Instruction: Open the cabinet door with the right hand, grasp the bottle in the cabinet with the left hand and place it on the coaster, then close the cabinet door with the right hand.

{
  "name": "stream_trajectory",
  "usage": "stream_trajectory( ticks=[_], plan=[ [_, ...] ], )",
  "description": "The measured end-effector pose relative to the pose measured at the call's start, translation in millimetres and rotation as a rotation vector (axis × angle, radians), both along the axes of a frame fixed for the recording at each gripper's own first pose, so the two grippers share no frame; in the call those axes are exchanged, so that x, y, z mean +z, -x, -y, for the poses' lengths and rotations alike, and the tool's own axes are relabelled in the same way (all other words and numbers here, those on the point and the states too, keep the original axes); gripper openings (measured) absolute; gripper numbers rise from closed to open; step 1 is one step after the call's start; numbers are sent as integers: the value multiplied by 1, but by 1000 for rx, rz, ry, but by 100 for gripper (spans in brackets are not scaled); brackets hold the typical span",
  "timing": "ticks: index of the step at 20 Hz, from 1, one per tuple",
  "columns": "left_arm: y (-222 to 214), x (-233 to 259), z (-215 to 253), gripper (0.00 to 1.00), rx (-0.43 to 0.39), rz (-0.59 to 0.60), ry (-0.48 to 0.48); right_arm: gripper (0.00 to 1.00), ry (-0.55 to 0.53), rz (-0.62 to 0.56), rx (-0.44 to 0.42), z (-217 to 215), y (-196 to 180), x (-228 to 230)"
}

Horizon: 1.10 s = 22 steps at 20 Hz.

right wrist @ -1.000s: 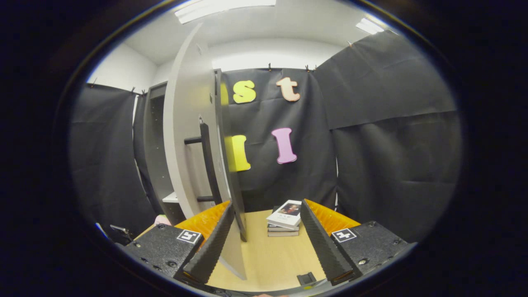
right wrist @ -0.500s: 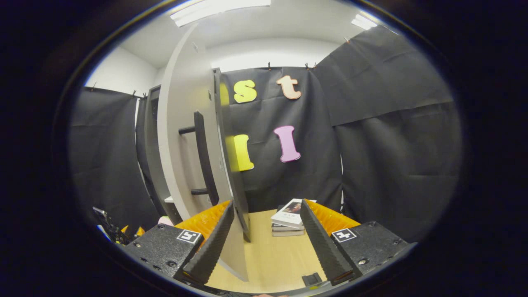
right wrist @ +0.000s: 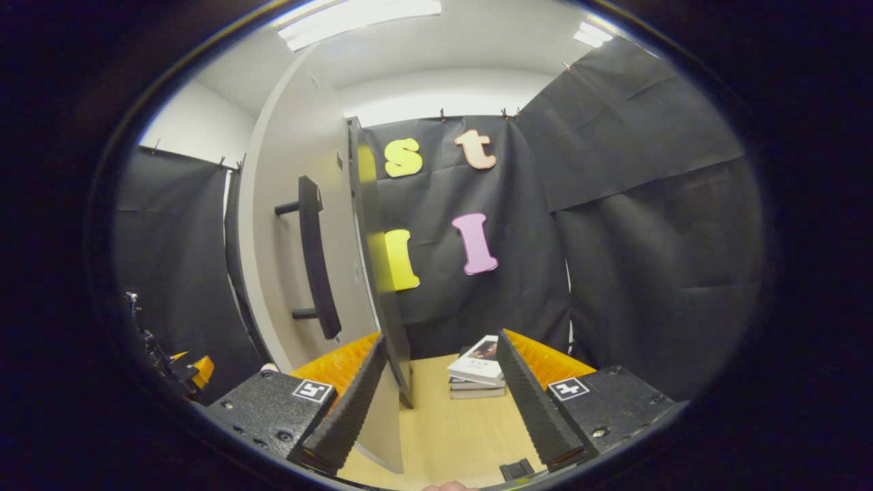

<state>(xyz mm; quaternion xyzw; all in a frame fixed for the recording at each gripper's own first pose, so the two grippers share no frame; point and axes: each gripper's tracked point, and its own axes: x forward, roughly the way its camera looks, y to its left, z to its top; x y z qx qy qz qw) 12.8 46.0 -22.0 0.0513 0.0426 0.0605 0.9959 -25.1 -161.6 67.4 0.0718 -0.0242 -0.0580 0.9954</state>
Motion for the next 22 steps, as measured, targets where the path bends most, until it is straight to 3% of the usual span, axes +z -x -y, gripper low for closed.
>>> stream_trajectory(
  ticks=[2,7,10,14,17,22],
  plan=[
    [0,7,19,95,-39,-10,10,100,16,30,11,-1,-3,18],
    [4,23,48,95,-91,3,16,96,132,92,37,-27,-4,56],
    [7,21,56,95,-104,-4,24,100,188,64,83,-50,-14,49],
    [12,16,59,95,-105,-12,30,95,241,72,78,-49,-11,56],
    [13,15,59,95,-111,-13,34,95,216,63,93,-52,-11,55],
    [18,13,59,95,-126,-8,14,94,125,65,204,-74,-17,53]
  ],
)
